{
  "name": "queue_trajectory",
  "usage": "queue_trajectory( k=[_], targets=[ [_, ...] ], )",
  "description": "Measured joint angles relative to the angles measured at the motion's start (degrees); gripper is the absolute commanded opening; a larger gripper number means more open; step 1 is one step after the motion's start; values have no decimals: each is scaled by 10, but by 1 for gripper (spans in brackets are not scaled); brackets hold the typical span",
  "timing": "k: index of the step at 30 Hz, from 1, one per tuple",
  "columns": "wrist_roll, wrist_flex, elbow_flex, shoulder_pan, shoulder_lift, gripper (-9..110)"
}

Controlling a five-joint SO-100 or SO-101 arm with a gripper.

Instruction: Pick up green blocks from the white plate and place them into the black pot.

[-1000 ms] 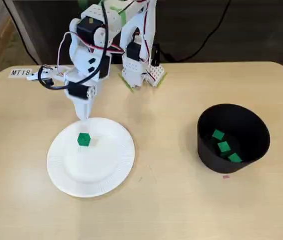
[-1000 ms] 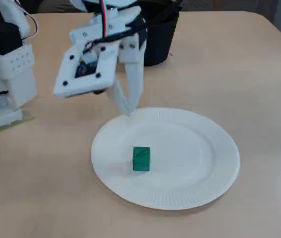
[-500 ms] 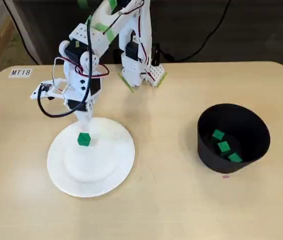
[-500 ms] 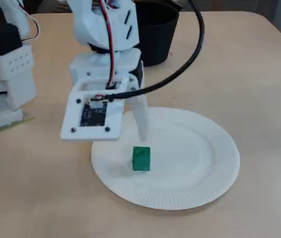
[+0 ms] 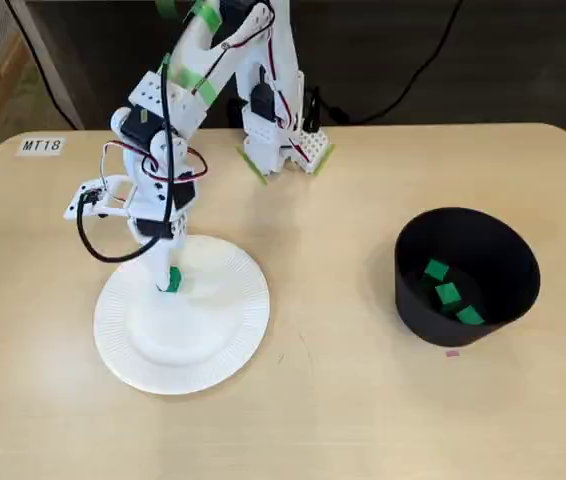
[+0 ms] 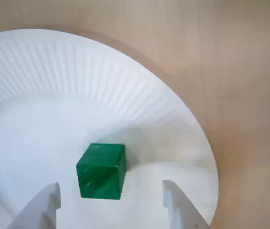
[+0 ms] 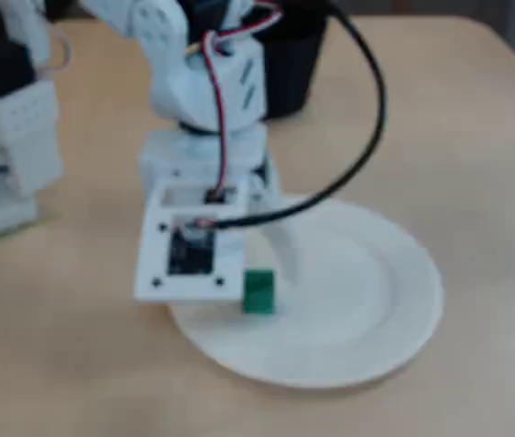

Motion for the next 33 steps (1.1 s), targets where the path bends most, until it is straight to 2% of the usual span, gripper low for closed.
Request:
queue_trajectory(
  k=[7, 14, 26, 33],
  targets=[
    [0, -33, -23, 0, -42, 25],
    [16, -41, -48, -15, -69, -2],
    [49, -60, -51, -54, -54, -2],
    [152, -120, -134, -197, 110, -2]
  ],
)
